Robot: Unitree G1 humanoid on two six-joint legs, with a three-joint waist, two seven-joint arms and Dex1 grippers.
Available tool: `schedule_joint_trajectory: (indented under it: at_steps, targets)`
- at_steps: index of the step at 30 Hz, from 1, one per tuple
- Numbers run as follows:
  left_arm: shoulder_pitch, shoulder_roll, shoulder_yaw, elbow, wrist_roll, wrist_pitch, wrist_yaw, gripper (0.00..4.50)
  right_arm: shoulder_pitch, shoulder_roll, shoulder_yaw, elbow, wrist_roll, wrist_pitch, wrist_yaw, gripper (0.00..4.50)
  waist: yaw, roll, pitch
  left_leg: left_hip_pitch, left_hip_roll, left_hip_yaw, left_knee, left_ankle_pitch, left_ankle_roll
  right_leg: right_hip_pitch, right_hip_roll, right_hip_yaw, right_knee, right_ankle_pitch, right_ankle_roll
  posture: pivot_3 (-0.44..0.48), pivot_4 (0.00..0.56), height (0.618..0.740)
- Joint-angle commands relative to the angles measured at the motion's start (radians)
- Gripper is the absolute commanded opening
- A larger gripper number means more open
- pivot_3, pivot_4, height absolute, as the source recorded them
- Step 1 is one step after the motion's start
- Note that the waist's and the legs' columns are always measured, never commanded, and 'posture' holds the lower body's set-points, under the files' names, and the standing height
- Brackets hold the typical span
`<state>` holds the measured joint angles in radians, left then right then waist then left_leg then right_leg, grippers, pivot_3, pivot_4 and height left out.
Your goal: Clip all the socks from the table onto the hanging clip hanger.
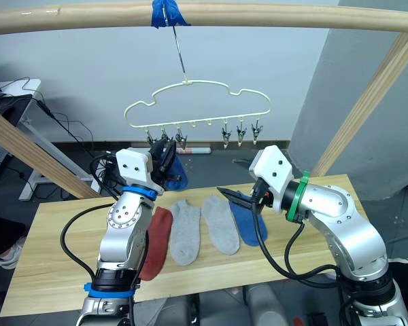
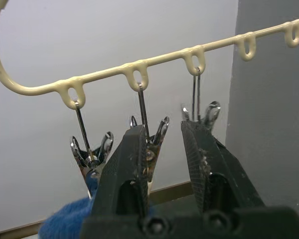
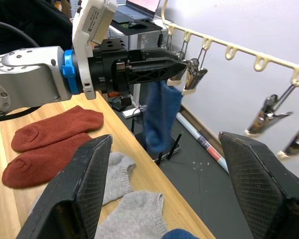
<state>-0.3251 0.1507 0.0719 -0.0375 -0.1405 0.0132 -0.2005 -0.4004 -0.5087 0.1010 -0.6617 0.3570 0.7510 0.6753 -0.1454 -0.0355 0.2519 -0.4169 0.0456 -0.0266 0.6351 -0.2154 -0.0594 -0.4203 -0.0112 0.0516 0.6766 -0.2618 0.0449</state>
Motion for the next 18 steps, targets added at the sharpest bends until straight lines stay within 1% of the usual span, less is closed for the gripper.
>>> schedule_joint_trajectory:
  at_steps: [1,9,18]
  targets:
    - [0.014,-0.007,0.008,-0.046,0.008,-0.024,0.022,1.21,0.005,-0.011,-0.011,-0.033,0.017,-0.022,-0.006,3.60,0.000,0.000,0.000,0.000,0.000,0.000,0.000,0.000,0.000,0.000,0.000,0.000,0.000,0.000,0.000,-0.271,0.249,0.740]
    - [0.069,-0.012,0.002,-0.096,0.004,0.006,0.038,1.21,0.008,-0.015,-0.005,-0.029,0.012,-0.032,-0.007,3.60,0.000,0.000,0.000,0.000,0.000,0.000,0.000,0.000,0.000,0.000,0.000,0.000,0.000,0.000,0.000,-0.270,0.247,0.740]
    - [-0.005,-0.006,0.017,-0.004,0.001,0.024,0.039,1.21,0.003,-0.015,0.001,-0.023,0.021,-0.037,-0.001,3.60,0.000,-0.001,0.000,0.000,0.000,0.000,0.000,0.000,0.000,0.000,0.000,0.000,0.000,0.000,0.000,-0.271,0.249,0.740]
